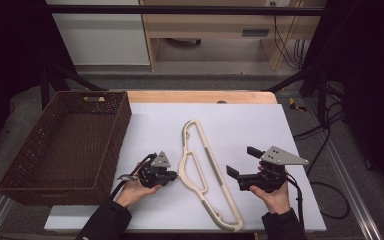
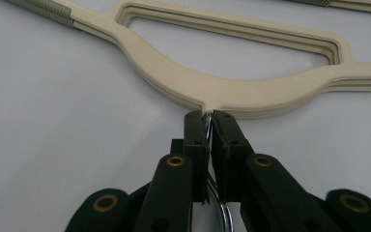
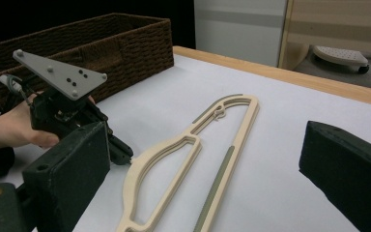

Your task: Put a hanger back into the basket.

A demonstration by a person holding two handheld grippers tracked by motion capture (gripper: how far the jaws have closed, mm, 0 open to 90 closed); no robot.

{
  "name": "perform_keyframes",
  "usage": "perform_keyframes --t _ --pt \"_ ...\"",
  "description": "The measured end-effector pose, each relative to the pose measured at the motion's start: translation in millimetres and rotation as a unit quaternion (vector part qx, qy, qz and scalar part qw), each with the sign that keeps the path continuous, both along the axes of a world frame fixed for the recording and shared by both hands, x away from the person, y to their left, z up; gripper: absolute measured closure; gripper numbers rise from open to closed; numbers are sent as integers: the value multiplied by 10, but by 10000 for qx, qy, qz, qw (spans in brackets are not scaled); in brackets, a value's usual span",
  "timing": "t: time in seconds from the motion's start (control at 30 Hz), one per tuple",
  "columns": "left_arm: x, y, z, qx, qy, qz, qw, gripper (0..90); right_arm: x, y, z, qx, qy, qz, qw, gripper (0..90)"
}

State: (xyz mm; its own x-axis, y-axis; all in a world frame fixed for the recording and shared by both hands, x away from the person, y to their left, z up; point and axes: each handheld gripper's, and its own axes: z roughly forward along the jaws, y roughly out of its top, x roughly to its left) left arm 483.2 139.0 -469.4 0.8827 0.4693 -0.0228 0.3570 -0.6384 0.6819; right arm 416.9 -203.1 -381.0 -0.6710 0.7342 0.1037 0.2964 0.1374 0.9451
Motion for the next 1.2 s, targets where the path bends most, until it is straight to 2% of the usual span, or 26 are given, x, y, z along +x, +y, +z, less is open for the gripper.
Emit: perform_keyframes --t 0.17,0.37,0.5,0.67,0.77,0.83,0.93,1.03,1.13,1.2 --pt "1 2 20 97 -61 -131 9998 858 6 41 -23 -50 52 54 10000 46" --pt "-6 -4 83 -7 -41 -293 9996 882 23 145 -77 -149 121 129 9997 66" --pt "-15 -8 113 60 -59 -303 9995 885 55 294 -145 -244 281 224 9991 83" --pt "-54 -8 203 -55 -66 -326 9994 886 96 489 -222 -482 356 408 9974 93" --pt "-79 -17 275 114 -119 -372 9992 886 120 614 -260 -589 381 452 9965 101" --pt "-95 -24 310 119 -103 -334 9993 886 137 678 -280 -629 407 511 9959 130" --pt "-114 -34 350 5 -20 -196 9998 886 164 756 -312 -689 478 556 9949 150" --pt "-133 -30 410 -19 10 -99 9999 886 191 867 -371 -826 623 619 9927 178" --pt "-159 -30 465 -73 -15 -28 10000 886 206 959 -422 -960 680 756 9902 207" --pt "-174 -32 497 -35 -23 -26 10000 887 203 1018 -455 -1046 719 809 9886 229"
